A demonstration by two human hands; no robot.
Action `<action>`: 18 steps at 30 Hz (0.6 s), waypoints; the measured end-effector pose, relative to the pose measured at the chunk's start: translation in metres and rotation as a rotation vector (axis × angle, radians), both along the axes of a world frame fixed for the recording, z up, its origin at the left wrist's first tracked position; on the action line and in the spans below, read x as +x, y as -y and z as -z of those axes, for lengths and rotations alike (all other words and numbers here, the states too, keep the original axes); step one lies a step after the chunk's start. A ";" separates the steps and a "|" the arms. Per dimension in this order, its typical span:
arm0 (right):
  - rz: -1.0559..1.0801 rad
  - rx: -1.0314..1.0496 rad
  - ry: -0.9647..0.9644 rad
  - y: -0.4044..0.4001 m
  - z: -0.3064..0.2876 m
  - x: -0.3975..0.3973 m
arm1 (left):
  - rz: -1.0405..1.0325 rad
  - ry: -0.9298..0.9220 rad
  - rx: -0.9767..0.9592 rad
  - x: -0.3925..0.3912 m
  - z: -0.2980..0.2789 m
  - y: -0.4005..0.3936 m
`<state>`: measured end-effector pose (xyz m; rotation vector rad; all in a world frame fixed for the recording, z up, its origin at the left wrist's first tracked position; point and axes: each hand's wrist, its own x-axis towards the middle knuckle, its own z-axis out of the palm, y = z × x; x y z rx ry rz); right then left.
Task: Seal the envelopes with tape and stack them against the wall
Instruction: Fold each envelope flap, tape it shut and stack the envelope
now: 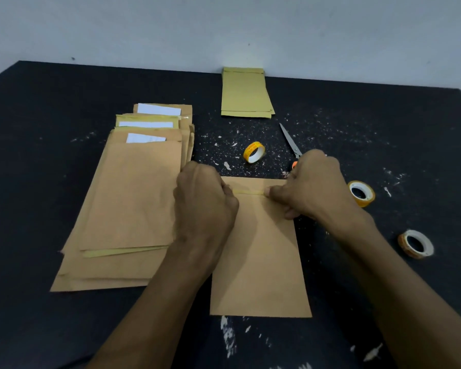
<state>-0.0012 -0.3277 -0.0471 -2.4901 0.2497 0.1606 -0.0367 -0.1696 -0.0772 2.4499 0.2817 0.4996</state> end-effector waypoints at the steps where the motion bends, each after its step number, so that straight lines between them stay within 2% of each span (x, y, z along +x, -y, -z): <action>1: 0.013 0.001 -0.004 0.003 -0.001 -0.001 | -0.001 0.002 -0.006 0.000 0.000 0.000; 6: 0.095 0.141 0.033 0.027 -0.008 -0.017 | -0.002 0.008 -0.040 0.003 0.003 -0.003; 12: 0.083 0.165 0.098 0.030 -0.004 -0.024 | 0.030 0.033 -0.099 0.002 -0.004 -0.007; 18: -0.013 0.149 0.200 0.027 0.001 -0.022 | 0.190 -0.173 -0.009 0.010 -0.012 -0.012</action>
